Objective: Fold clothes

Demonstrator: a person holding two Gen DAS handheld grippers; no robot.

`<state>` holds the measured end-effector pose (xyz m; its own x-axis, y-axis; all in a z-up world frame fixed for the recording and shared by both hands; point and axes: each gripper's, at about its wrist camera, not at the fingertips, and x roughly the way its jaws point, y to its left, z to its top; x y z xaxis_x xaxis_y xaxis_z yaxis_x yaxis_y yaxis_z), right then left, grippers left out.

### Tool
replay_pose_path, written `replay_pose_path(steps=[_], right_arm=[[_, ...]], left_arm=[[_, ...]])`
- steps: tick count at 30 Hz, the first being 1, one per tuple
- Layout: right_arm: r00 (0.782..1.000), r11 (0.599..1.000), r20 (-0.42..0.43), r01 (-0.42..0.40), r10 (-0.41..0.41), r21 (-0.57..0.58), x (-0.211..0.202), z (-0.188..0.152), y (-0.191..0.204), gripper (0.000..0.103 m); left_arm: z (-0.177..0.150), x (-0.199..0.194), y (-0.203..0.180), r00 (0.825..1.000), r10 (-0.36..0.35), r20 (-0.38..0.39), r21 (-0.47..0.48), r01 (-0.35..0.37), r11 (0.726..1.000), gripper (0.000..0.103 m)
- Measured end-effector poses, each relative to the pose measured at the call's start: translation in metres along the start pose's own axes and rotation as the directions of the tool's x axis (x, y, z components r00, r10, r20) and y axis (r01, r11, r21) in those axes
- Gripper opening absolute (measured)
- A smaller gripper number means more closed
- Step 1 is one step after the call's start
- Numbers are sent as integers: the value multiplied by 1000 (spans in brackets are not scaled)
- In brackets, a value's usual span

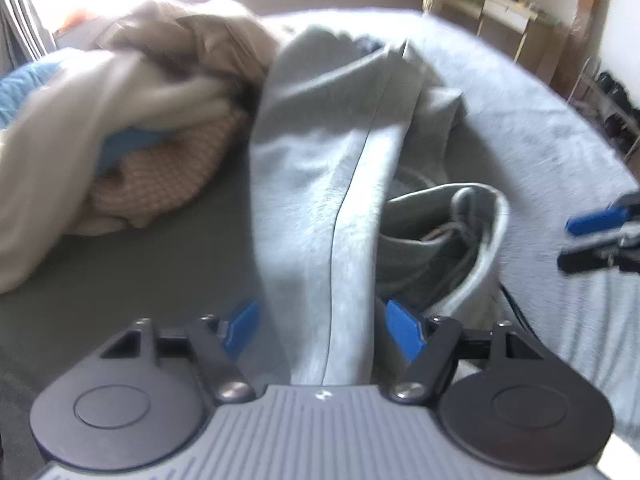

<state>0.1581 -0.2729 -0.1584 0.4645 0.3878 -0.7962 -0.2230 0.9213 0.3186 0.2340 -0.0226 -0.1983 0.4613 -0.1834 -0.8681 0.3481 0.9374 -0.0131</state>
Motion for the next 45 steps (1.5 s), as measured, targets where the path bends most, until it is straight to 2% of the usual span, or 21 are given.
replay_pose_path(steps=[2,4,6,8,10,13,16,18,20,22,24,27,29,32,39,41,43,45], right_arm=[[997,996,24,69,-68,-57,12,12,-1,63],[995,981,48,94,-87,-168,28,21,11,66],[994,950,59,103,-90,-293,43,23,21,78],[996,909,52,93,-79,-407,65,30,33,79],[999,890,16,51,-49,-453,82,39,43,79],[999,890,-50,-33,12,-454,106,49,48,79],[995,888,-103,-54,7,-457,130,54,49,76],[993,892,-120,-34,-23,-451,139,57,46,61],[992,919,-123,-21,-30,-393,137,59,37,51],[992,947,-124,-4,-38,-322,132,60,26,49],[991,968,-122,31,-63,-250,123,55,11,49],[989,988,-119,75,-91,-136,107,42,-12,48],[990,996,-118,76,-81,-43,94,29,-26,50],[989,995,-122,90,-86,32,76,6,-32,51],[979,983,-100,182,-179,27,57,-27,-13,61],[987,983,-55,156,-151,98,45,-31,-15,62],[997,973,-4,71,-72,217,32,-35,-25,63],[999,943,51,-23,6,333,21,-39,-34,64]], left_arm=[[9,22,-2,1000,6,-28,-17,-7,1000,69],[12,38,1,998,16,-65,-35,-18,999,55],[11,47,13,995,0,-101,-99,-10,995,33],[4,52,26,992,7,-129,-161,-28,987,20],[-4,53,38,988,36,-148,-196,-65,978,19],[-16,53,56,983,59,-175,-236,-100,967,19],[-29,53,70,973,91,-214,-254,-145,956,19],[-38,52,76,963,117,-243,-249,-178,952,19],[-47,51,81,952,140,-272,-236,-207,950,20],[-53,48,85,945,151,-290,-224,-220,949,26],[-57,41,87,948,152,-280,-215,-216,952,40],[-53,26,84,966,145,-216,-203,-189,961,50],[-49,16,82,976,138,-171,-193,-171,966,56],[-44,1,78,987,127,-103,-176,-144,974,59],[-31,-32,65,995,85,52,-123,-79,989,60],[-27,-27,46,997,25,79,-67,-20,998,60],[-27,-20,25,995,-36,97,-6,37,999,60],[-26,-5,5,992,-93,81,45,90,995,60]])
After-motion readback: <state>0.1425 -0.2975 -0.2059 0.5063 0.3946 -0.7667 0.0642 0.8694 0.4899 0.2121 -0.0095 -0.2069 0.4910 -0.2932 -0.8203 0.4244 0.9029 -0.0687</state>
